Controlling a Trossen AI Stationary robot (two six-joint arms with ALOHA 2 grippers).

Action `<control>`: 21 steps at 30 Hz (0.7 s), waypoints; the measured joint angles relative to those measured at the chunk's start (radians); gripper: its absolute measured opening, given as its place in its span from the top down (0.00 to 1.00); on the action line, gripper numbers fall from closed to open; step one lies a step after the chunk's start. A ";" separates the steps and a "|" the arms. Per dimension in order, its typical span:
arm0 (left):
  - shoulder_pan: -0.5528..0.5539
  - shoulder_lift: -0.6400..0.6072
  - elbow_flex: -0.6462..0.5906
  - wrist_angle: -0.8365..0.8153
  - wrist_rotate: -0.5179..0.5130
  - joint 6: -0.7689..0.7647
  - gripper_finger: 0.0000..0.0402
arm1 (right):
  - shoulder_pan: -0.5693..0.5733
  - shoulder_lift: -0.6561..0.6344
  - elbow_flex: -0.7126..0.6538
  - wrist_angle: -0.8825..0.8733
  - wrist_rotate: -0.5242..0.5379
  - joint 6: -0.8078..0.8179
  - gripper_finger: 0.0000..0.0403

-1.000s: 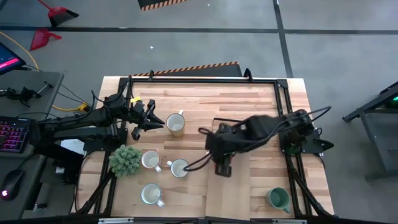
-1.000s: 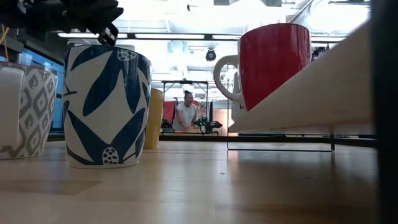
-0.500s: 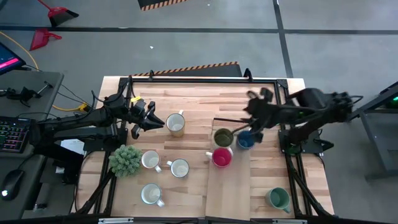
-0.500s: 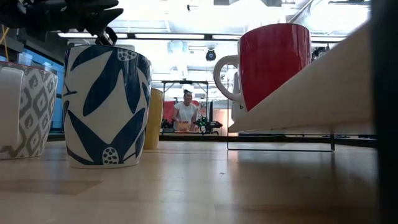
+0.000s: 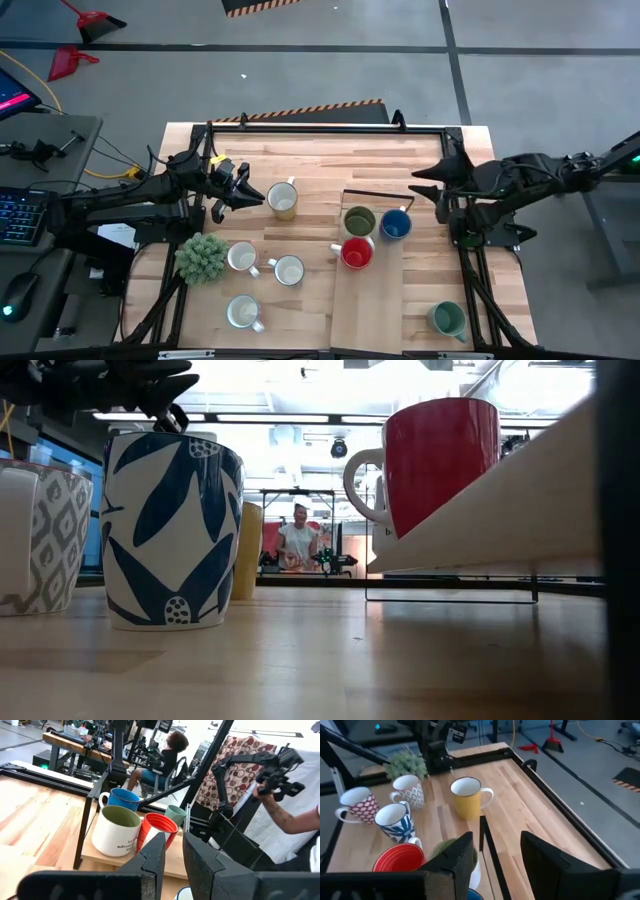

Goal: Place coffee mugs
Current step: Put the yellow mug on the shelf

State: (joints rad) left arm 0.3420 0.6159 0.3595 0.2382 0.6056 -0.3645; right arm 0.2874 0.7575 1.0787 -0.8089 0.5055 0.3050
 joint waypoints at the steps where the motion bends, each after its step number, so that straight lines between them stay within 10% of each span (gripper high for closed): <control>1: 0.000 0.000 0.000 0.000 0.000 0.000 0.86 | 0.000 -0.032 -0.039 0.026 -0.001 0.000 0.64; 21: 0.000 0.004 0.000 0.196 -0.020 -0.029 0.86 | 0.000 -0.404 -0.688 0.733 -0.375 -0.126 0.64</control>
State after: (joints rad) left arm 0.3416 0.6198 0.3599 0.4338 0.5855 -0.3940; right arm 0.2874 0.3534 0.3903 -0.0764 0.1304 0.1791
